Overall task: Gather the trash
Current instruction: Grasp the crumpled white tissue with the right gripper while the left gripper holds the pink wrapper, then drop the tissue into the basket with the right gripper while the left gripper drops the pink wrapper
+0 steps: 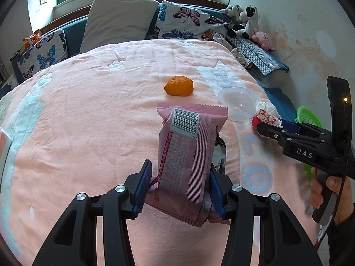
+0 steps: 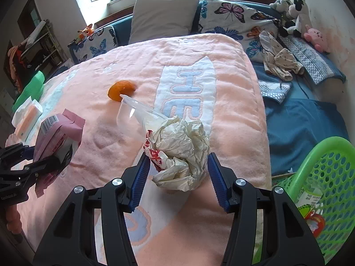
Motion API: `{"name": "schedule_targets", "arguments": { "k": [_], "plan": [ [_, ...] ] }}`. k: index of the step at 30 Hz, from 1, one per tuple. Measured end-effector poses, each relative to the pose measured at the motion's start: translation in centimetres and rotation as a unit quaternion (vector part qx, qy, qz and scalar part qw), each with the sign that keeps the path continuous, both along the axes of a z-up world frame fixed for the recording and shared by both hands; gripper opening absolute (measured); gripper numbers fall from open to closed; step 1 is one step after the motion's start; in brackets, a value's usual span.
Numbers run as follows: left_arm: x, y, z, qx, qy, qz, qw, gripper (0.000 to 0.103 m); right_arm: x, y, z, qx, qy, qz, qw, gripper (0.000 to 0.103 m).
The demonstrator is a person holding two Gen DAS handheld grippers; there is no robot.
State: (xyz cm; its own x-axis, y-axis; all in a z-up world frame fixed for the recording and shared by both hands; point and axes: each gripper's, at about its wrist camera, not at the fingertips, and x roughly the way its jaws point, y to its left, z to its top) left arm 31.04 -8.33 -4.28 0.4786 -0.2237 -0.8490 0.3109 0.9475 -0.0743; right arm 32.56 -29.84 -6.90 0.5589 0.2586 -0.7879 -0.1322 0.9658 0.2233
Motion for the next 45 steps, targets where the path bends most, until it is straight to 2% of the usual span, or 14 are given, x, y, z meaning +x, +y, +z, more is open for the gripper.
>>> {"name": "schedule_targets", "arguments": {
  "k": [2,4,12,14,16,18,30,45],
  "plan": [
    [0.0,0.1,-0.1,-0.001,0.001,0.001,1.0,0.047,0.2,-0.1,-0.2,0.003,0.002,-0.003,1.0,0.057],
    [0.0,0.1,-0.2,-0.001,0.002,0.001,1.0,0.047,0.3,-0.1,-0.4,0.002,0.003,-0.004,1.0,0.064],
    [0.2,0.4,-0.5,-0.001,0.007,0.005,1.0,0.047,0.8,-0.3,-0.7,0.003,0.001,-0.011,1.0,0.069],
    [0.3,0.4,-0.6,-0.002,0.008,0.005,1.0,0.047,0.9,-0.4,-0.7,0.006,0.0,-0.011,1.0,0.068],
    [0.3,0.4,-0.7,-0.002,0.009,0.005,0.9999,0.047,0.7,-0.5,-0.7,0.009,-0.001,-0.01,1.0,0.057],
    [0.3,0.3,-0.6,-0.002,0.009,0.005,0.9999,0.047,0.6,-0.6,-0.5,0.014,-0.001,-0.008,1.0,0.052],
    [-1.9,-1.6,0.7,-0.007,0.001,-0.01,0.9999,0.047,-3.9,-2.5,2.0,0.023,-0.023,-0.021,0.999,0.05],
    [-6.6,-10.5,2.2,-0.02,-0.003,-0.091,0.9957,0.047,-12.6,-9.5,4.3,0.014,-0.035,-0.079,0.996,0.05]
  ]
}}
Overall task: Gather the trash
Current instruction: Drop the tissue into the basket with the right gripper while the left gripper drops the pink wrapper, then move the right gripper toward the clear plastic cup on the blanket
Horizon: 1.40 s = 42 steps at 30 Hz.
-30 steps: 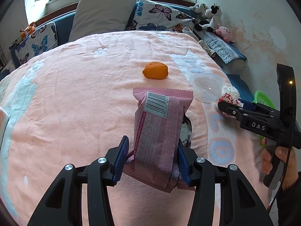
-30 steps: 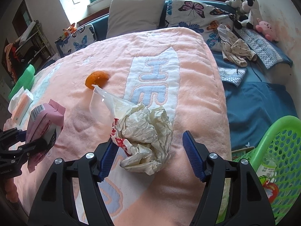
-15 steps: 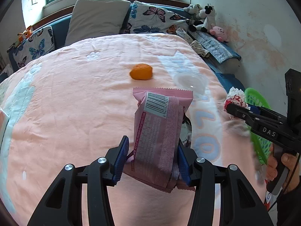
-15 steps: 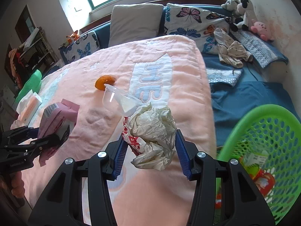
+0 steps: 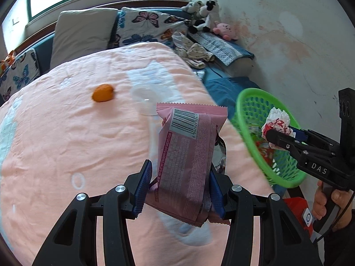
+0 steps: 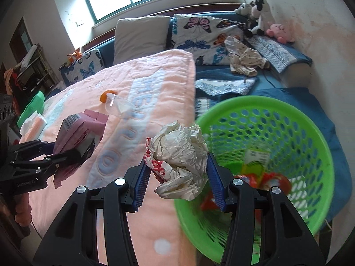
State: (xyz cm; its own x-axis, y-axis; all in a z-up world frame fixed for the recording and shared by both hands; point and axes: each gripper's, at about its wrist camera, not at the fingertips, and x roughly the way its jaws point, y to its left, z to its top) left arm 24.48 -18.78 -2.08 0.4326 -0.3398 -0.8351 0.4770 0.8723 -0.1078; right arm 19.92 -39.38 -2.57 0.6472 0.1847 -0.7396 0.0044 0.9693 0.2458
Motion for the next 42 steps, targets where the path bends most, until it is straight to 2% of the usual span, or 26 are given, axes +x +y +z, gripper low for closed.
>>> {"name": "schedule_targets", "arguments": {
  "k": [15,20,28,42],
  "plan": [
    [-1.6,-9.6,-0.4,-0.006,0.021,-0.069,0.9974,0.047,-5.7,-8.2,-0.8,-0.005,0.012,-0.077,0.997,0.053],
    [-1.7,-12.3,-1.2,-0.003,0.03,-0.084,0.996,0.048,-6.8,-9.8,-1.0,0.0,0.013,-0.093,0.996,0.059],
    [-1.6,-14.2,-2.2,-0.001,0.047,-0.093,0.9945,0.048,-7.9,-11.6,-1.2,0.003,0.014,-0.108,0.994,0.06],
    [-1.4,-15.7,-3.1,-0.004,0.055,-0.103,0.9931,0.049,-8.8,-12.1,-0.3,0.002,0.002,-0.116,0.993,0.066]
  ]
}}
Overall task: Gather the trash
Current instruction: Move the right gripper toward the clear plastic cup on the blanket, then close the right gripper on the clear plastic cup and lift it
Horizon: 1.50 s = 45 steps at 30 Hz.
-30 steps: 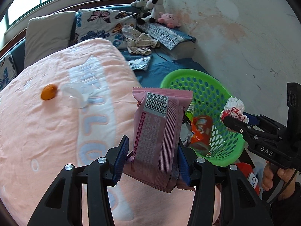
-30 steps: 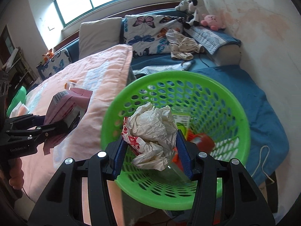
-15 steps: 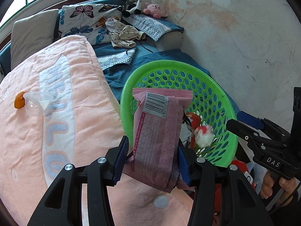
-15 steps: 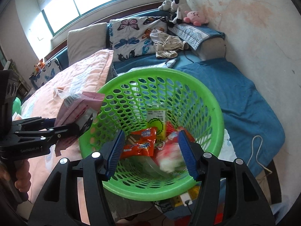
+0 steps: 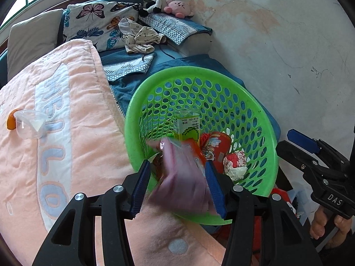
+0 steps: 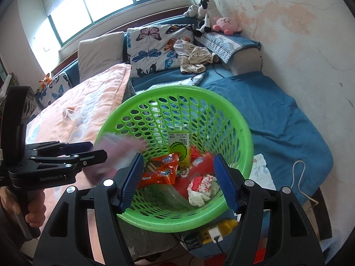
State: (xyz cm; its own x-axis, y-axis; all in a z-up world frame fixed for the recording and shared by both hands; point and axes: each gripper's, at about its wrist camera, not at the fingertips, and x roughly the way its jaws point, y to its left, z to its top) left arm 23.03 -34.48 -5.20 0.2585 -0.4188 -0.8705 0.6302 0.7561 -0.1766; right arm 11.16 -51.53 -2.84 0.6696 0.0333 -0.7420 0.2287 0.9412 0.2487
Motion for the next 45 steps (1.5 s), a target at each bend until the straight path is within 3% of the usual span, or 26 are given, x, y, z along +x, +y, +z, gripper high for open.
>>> {"name": "schedule_targets", "arguments": {
  "k": [9,21,36,45],
  "plan": [
    [-0.1,0.8,0.3,0.001,-0.005,0.002,1.0,0.05,-0.2,0.3,0.3,-0.001,-0.003,0.004,1.0,0.068],
    [2.4,8.6,3.1,0.002,-0.044,0.066,0.9969,0.051,2.4,5.0,1.5,-0.001,-0.018,0.056,0.998,0.076],
    [9.4,21.0,5.0,0.027,-0.066,0.199,0.9774,0.055,10.7,15.0,2.7,0.023,-0.028,0.161,0.986,0.076],
    [12.7,25.2,5.2,0.027,-0.065,0.24,0.9681,0.058,15.9,19.6,2.4,0.048,-0.018,0.197,0.979,0.076]
  ]
}}
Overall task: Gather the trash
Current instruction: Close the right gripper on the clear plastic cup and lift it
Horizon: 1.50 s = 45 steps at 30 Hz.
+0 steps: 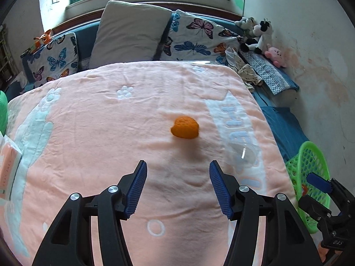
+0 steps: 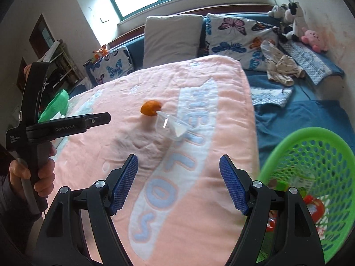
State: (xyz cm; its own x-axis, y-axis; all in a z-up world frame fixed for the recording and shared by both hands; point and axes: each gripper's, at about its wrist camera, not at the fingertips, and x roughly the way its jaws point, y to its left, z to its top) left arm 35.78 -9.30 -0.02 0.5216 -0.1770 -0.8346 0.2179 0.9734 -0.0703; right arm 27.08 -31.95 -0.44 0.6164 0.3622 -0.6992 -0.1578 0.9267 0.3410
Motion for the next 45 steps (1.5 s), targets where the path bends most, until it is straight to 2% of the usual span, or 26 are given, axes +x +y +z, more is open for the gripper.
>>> {"name": "schedule_targets", "arguments": {
  "k": [12,21,30,32,33,34,37,40,45],
  "plan": [
    [2.6,2.4,-1.1,-0.013,0.005,0.021,0.9997,0.063,5.8,3.2,-3.1,0.044,0.046,0.02,0.998,0.076],
    [4.3,3.0,-2.5,-0.022,0.018,0.028,0.9992,0.063,8.9,3.4,-5.5,0.09,0.076,0.013,0.993,0.076],
    [5.4,2.9,-3.7,-0.022,0.024,0.033,0.9989,0.067,10.6,2.8,-6.4,0.132,0.089,0.003,0.987,0.076],
    [5.6,3.0,-3.9,-0.022,0.025,0.033,0.9989,0.067,10.9,2.8,-6.6,0.144,0.093,0.0,0.985,0.072],
    [5.7,3.0,-4.0,-0.022,0.026,0.033,0.9989,0.067,10.9,2.7,-6.7,0.146,0.094,-0.002,0.985,0.065],
    [5.8,3.0,-4.2,-0.023,0.026,0.033,0.9989,0.067,11.0,2.6,-6.7,0.144,0.095,-0.002,0.985,0.064],
    [5.9,2.8,-4.4,-0.025,0.027,0.029,0.9989,0.067,10.9,2.5,-6.6,0.142,0.091,-0.005,0.986,0.064],
    [6.1,2.1,-4.7,-0.025,0.024,0.026,0.9991,0.074,10.6,2.0,-6.3,0.139,0.085,-0.007,0.987,0.064],
    [6.6,0.5,-4.8,-0.028,0.02,0.015,0.9993,0.077,9.6,1.0,-5.4,0.129,0.071,-0.007,0.989,0.064]
  ]
}}
